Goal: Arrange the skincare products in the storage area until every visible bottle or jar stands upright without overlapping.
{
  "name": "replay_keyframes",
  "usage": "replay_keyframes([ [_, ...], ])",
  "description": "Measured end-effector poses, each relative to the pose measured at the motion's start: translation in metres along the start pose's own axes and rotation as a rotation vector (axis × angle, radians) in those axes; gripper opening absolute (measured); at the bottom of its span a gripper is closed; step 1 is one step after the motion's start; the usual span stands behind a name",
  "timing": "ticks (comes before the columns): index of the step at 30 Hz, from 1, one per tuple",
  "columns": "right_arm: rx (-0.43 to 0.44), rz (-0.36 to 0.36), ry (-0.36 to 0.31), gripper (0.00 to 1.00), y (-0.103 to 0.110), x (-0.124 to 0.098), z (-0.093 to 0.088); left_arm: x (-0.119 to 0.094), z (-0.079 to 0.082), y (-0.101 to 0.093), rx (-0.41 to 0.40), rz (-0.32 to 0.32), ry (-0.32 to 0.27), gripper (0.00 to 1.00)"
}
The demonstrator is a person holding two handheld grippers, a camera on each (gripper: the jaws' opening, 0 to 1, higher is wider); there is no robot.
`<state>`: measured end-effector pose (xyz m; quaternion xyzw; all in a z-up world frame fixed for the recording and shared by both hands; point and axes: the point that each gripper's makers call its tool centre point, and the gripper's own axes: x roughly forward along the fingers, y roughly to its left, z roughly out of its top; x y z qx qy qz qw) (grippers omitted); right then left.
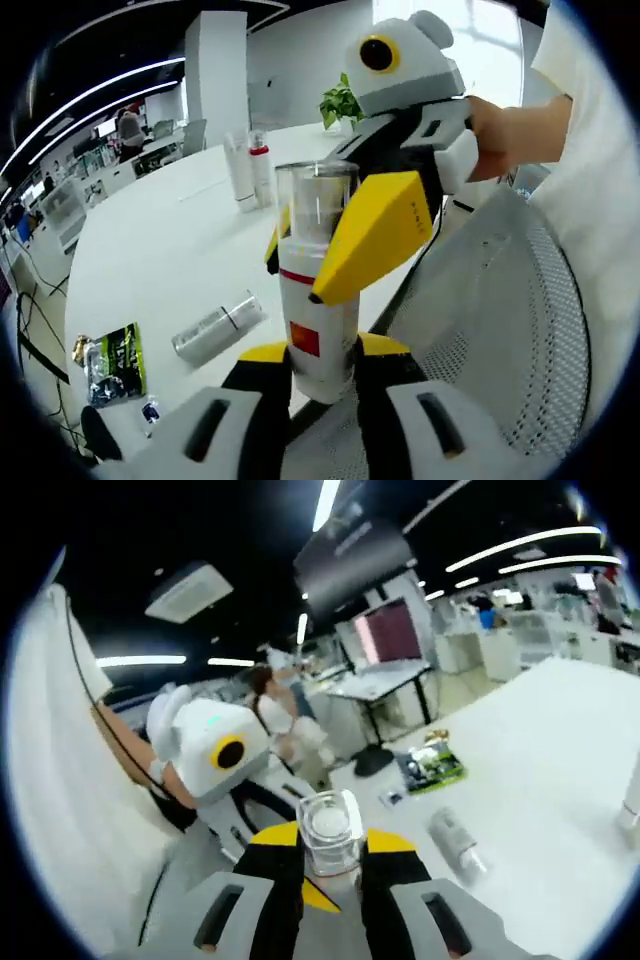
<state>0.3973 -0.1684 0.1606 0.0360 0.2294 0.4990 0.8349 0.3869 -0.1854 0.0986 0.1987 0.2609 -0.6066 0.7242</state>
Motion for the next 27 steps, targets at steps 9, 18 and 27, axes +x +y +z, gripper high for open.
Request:
replay_keyframes([
  [9, -0.246, 0.226, 0.078, 0.17, 0.031, -0.003, -0.006, -0.001, 0.001, -0.023, 0.050, -0.109, -0.002, 0.18],
  [18, 0.030, 0.011, 0.077, 0.20, -0.003, 0.010, 0.001, -0.002, -0.005, 0.008, -0.064, 0.031, 0.036, 0.17],
  [27, 0.301, -0.162, 0.021, 0.22, -0.015, 0.021, 0.000, -0.002, -0.011, 0.027, -0.118, 0.133, 0.057, 0.17],
])
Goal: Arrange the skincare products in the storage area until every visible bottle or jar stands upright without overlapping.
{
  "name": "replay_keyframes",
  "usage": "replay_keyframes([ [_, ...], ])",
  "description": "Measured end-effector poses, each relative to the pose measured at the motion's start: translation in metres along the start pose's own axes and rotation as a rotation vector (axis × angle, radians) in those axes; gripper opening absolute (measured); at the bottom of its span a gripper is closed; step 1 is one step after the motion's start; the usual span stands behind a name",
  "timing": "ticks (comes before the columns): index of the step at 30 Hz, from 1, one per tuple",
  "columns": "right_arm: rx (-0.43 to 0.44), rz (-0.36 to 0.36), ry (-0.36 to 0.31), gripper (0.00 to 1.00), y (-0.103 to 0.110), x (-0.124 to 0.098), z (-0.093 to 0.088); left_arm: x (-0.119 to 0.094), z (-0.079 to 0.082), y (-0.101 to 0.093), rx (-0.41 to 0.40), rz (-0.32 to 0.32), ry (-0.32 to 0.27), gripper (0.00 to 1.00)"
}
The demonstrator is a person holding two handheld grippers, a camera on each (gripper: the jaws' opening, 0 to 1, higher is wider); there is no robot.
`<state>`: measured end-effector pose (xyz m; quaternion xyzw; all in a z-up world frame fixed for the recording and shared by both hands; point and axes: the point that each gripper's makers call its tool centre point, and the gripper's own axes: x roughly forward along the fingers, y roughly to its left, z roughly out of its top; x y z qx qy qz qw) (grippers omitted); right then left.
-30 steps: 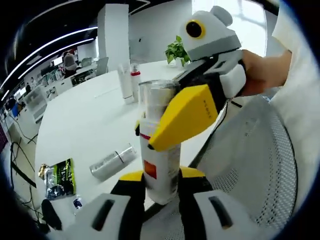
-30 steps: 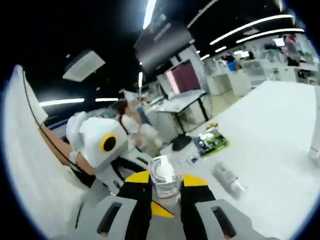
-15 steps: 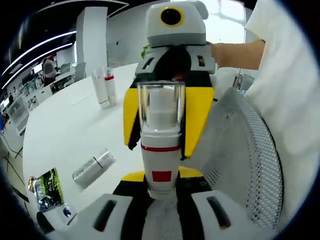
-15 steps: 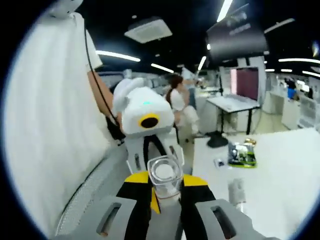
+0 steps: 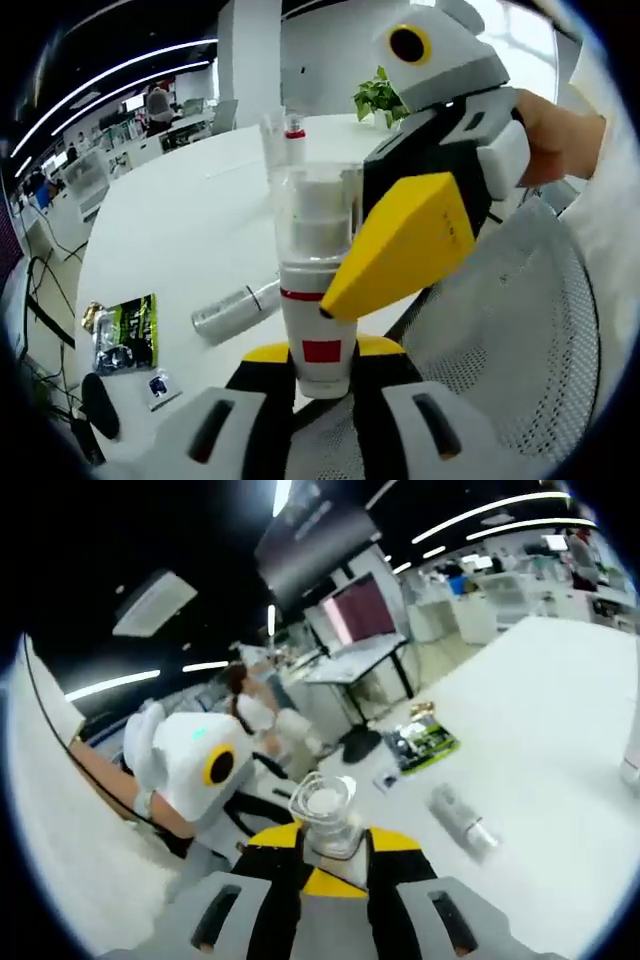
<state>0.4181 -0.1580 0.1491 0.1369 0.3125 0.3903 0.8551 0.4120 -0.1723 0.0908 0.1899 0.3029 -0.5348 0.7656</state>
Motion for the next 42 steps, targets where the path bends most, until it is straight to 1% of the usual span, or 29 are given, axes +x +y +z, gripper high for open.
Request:
replay_keyframes([
  [4, 0.040, -0.006, -0.015, 0.25, 0.001, 0.002, 0.000, 0.000, -0.001, -0.006, 0.043, -0.008, 0.000, 0.17],
  [5, 0.039, -0.010, -0.017, 0.25, 0.002, 0.002, -0.001, 0.000, -0.002, -0.006, 0.037, -0.012, 0.004, 0.17],
  [6, -0.014, -0.016, -0.027, 0.23, 0.001, 0.002, -0.001, 0.000, -0.002, -0.006, 0.034, -0.019, 0.006, 0.17],
  [7, -0.070, -0.012, -0.025, 0.22, 0.002, 0.001, -0.001, 0.000, -0.002, -0.007, 0.035, -0.024, 0.005, 0.17],
  [8, -0.101, -0.016, 0.001, 0.22, 0.001, -0.002, -0.005, 0.001, -0.002, -0.009, 0.048, -0.042, 0.001, 0.17],
  [9, -0.102, -0.001, 0.009, 0.21, 0.002, -0.003, -0.007, 0.001, -0.002, -0.011, 0.053, -0.055, 0.004, 0.17],
  [10, -0.121, 0.015, 0.019, 0.21, 0.003, -0.005, -0.008, 0.001, -0.003, -0.014, 0.056, -0.071, 0.008, 0.17],
  [12, -0.132, 0.039, 0.020, 0.20, 0.001, -0.010, -0.011, 0.001, -0.001, -0.019, 0.088, -0.098, -0.005, 0.18],
  [13, -0.144, 0.069, 0.025, 0.20, 0.002, -0.013, -0.013, 0.000, -0.001, -0.022, 0.095, -0.114, -0.007, 0.18],
  [14, -0.155, 0.083, 0.026, 0.20, 0.002, -0.015, -0.013, 0.000, 0.000, -0.024, 0.103, -0.122, -0.015, 0.18],
  [16, -0.194, 0.135, 0.036, 0.19, 0.006, -0.021, -0.015, -0.001, 0.002, -0.030, 0.117, -0.155, -0.029, 0.18],
  [18, -0.236, 0.162, 0.037, 0.19, 0.009, -0.023, -0.016, -0.002, 0.004, -0.034, 0.129, -0.170, -0.041, 0.19],
  [21, -0.356, 0.234, 0.058, 0.19, 0.022, -0.026, -0.019, -0.004, 0.004, -0.042, 0.147, -0.212, -0.048, 0.21],
  [22, -0.380, 0.246, 0.066, 0.19, 0.024, -0.027, -0.020, -0.004, 0.004, -0.044, 0.150, -0.221, -0.046, 0.21],
  [23, -0.428, 0.274, 0.079, 0.19, 0.028, -0.027, -0.022, -0.004, 0.003, -0.047, 0.159, -0.236, -0.042, 0.22],
  [25, -0.506, 0.309, 0.094, 0.19, 0.033, -0.028, -0.024, -0.005, 0.003, -0.049, 0.170, -0.248, -0.044, 0.22],
  [27, -0.547, 0.339, 0.108, 0.18, 0.036, -0.030, -0.024, -0.006, 0.003, -0.052, 0.168, -0.266, -0.047, 0.22],
  [29, -0.555, 0.367, 0.124, 0.18, 0.038, -0.033, -0.024, -0.007, 0.004, -0.057, 0.163, -0.292, -0.054, 0.22],
  [31, -0.602, 0.409, 0.132, 0.18, 0.041, -0.036, -0.024, -0.009, 0.005, -0.059, 0.162, -0.310, -0.061, 0.22],
  [32, -0.607, 0.421, 0.142, 0.18, 0.040, -0.038, -0.025, -0.009, 0.006, -0.060, 0.159, -0.318, -0.061, 0.22],
  [37, -0.705, 0.513, 0.173, 0.18, 0.046, -0.046, -0.033, -0.014, 0.003, -0.072, 0.155, -0.396, -0.047, 0.21],
  [40, -0.711, 0.521, 0.165, 0.18, 0.047, -0.046, -0.032, -0.016, 0.004, -0.072, 0.155, -0.396, -0.048, 0.20],
  [42, -0.699, 0.515, 0.156, 0.19, 0.044, -0.044, -0.029, -0.016, 0.004, -0.070, 0.149, -0.383, -0.047, 0.20],
])
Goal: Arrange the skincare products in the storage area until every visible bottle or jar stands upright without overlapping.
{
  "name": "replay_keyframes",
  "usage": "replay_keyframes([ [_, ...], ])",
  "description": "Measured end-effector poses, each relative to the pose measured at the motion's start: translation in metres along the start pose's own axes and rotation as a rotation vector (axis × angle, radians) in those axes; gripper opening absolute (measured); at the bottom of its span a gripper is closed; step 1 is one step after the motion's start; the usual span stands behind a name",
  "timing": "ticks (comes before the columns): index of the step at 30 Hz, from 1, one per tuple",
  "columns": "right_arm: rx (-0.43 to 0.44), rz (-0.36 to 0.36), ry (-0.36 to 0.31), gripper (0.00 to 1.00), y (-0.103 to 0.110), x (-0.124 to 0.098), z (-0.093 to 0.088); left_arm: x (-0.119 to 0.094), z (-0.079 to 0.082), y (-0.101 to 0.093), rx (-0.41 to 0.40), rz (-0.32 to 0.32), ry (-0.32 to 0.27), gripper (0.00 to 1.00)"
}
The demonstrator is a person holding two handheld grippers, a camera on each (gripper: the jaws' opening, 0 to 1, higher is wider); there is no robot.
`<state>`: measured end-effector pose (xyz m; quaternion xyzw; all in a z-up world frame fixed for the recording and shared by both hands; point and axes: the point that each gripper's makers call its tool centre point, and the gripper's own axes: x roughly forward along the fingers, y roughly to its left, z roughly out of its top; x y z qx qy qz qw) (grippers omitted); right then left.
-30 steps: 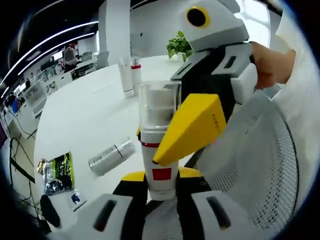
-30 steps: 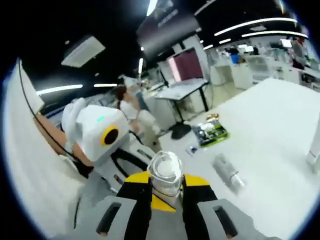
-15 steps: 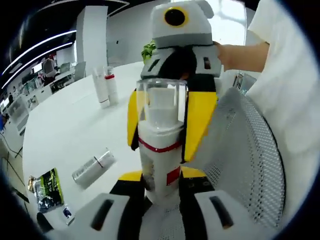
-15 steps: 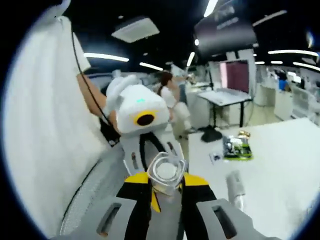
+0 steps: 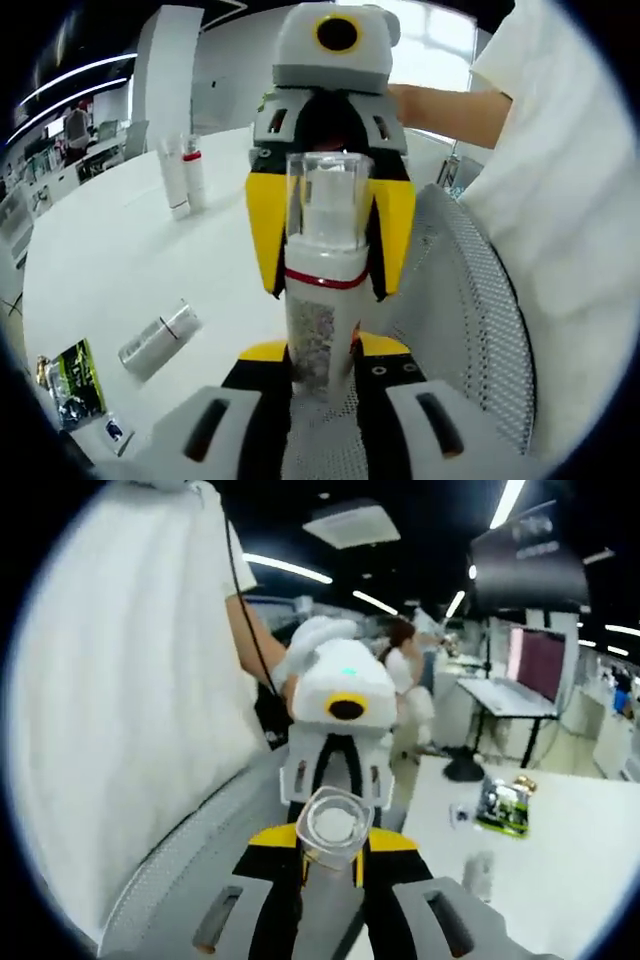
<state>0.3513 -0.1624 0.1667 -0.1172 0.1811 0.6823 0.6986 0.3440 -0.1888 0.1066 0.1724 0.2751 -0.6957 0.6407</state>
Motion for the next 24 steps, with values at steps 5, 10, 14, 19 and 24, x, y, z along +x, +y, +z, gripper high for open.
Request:
replay_keyframes([
  [5, 0.126, -0.137, -0.008, 0.18, -0.023, -0.004, -0.005, -0.003, -0.001, 0.019, -0.044, 0.096, 0.001, 0.20],
  [10, 0.350, -0.293, -0.140, 0.19, -0.049, -0.011, 0.006, -0.012, 0.007, 0.048, -0.132, 0.243, -0.059, 0.19],
  [14, 0.637, -0.390, -0.296, 0.23, -0.069, -0.009, 0.013, -0.016, 0.006, 0.063, -0.150, 0.321, -0.060, 0.20],
  [19, 0.678, -0.460, -0.265, 0.26, -0.076, 0.002, 0.006, -0.021, 0.006, 0.074, -0.183, 0.390, -0.074, 0.20],
  [24, 0.677, -0.483, -0.219, 0.29, -0.073, 0.018, -0.001, -0.021, 0.004, 0.074, -0.182, 0.397, -0.065, 0.20],
])
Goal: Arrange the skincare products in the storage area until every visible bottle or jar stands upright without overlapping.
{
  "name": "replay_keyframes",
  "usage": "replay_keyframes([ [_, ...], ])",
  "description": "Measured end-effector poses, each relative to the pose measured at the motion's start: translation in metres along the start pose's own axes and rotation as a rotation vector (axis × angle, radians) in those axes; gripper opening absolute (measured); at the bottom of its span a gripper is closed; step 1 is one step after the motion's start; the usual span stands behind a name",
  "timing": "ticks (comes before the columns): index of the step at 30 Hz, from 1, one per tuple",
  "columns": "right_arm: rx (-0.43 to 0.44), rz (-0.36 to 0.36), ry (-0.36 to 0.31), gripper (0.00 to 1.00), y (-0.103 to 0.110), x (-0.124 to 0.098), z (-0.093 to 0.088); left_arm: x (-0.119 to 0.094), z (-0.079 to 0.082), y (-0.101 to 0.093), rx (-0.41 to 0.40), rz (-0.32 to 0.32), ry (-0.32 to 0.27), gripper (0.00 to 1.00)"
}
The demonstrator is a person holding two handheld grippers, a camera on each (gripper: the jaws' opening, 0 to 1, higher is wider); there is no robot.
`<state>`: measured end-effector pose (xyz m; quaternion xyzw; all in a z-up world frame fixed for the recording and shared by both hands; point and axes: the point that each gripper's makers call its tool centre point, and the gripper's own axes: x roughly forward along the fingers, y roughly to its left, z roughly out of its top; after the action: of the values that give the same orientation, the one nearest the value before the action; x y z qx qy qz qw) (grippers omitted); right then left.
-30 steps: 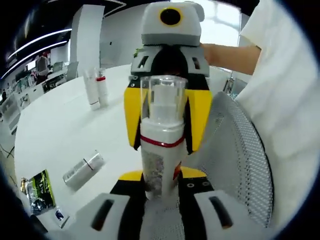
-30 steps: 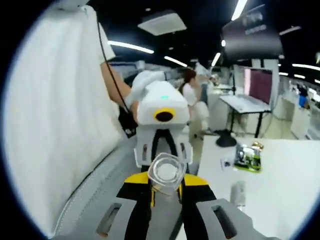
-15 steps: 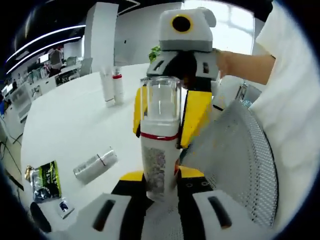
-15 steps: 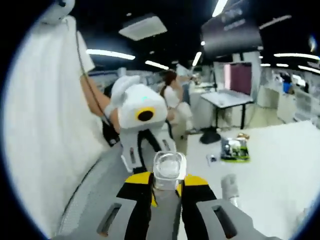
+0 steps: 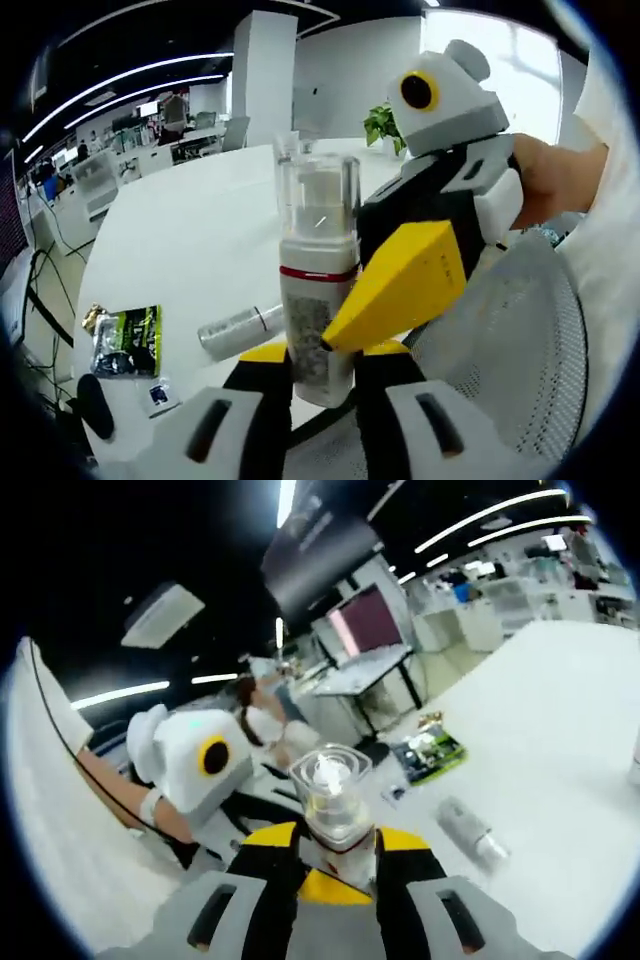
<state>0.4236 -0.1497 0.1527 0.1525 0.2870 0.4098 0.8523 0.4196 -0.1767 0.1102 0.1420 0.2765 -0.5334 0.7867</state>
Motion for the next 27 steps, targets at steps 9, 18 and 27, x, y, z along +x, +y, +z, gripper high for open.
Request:
replay_keyframes([
  [9, -0.146, -0.034, 0.001, 0.21, -0.004, -0.005, 0.000, 0.000, 0.002, -0.005, 0.038, -0.026, -0.030, 0.20],
  [18, -0.287, -0.049, 0.076, 0.20, -0.001, -0.010, -0.012, 0.005, -0.007, -0.015, 0.167, -0.055, 0.009, 0.19],
  [27, -0.293, -0.123, 0.065, 0.20, -0.026, -0.025, -0.006, 0.009, -0.023, -0.008, 0.226, -0.020, 0.095, 0.20],
])
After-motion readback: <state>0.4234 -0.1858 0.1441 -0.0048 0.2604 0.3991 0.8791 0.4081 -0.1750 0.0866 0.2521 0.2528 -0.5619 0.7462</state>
